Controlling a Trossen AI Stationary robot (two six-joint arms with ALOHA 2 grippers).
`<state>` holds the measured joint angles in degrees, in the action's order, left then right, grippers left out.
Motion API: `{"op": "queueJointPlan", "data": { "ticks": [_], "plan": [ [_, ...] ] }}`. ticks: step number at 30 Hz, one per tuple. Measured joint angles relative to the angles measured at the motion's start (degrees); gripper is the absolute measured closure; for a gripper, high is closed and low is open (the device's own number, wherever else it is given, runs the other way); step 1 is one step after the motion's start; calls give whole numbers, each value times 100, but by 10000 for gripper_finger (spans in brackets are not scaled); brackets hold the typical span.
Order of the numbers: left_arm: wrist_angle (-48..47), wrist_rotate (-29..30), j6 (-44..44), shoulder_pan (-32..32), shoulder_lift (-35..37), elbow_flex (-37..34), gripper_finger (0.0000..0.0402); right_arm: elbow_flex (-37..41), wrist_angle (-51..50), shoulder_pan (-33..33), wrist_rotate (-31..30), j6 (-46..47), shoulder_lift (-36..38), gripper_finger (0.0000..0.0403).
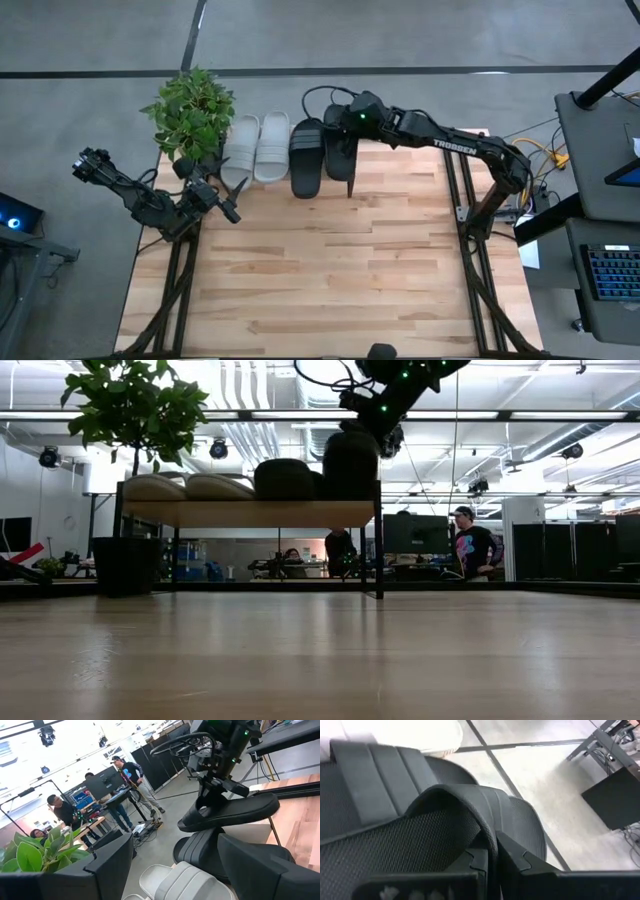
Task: Pick and place slides into the shelf
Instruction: Adjust the pair of black slippers on the shelf
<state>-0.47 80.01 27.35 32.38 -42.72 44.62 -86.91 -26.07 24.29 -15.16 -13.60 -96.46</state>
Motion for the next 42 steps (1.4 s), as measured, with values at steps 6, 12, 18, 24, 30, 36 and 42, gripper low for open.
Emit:
{"op": "queueJointPlan", "data": {
  "ticks": [6, 12, 18, 24, 30, 36, 42],
  "plan": [
    [-1, 0, 0, 0, 0, 0, 127, 6, 319, -46, 157, 274, 72, 390],
    [-2, 0, 0, 0, 0, 0, 127, 403, 582, -53, 190, 379, 88, 390],
    [-4, 0, 2, 0, 0, 0, 127, 594, 580, -110, -319, 144, 110, 390],
    [-2, 0, 0, 0, 2, 0, 127, 549, 494, -253, -839, -289, 177, 390],
    [-2, -1, -2, 0, 0, 0, 127, 533, 536, -398, -1045, -444, 223, 390],
    [-1, -2, -4, 4, 0, 0, 127, 754, 772, -431, -1080, -220, 146, 390],
    [-1, -2, -7, 4, 0, 0, 127, 1113, 1354, -431, -1121, -185, 118, 390]
  ]
}}
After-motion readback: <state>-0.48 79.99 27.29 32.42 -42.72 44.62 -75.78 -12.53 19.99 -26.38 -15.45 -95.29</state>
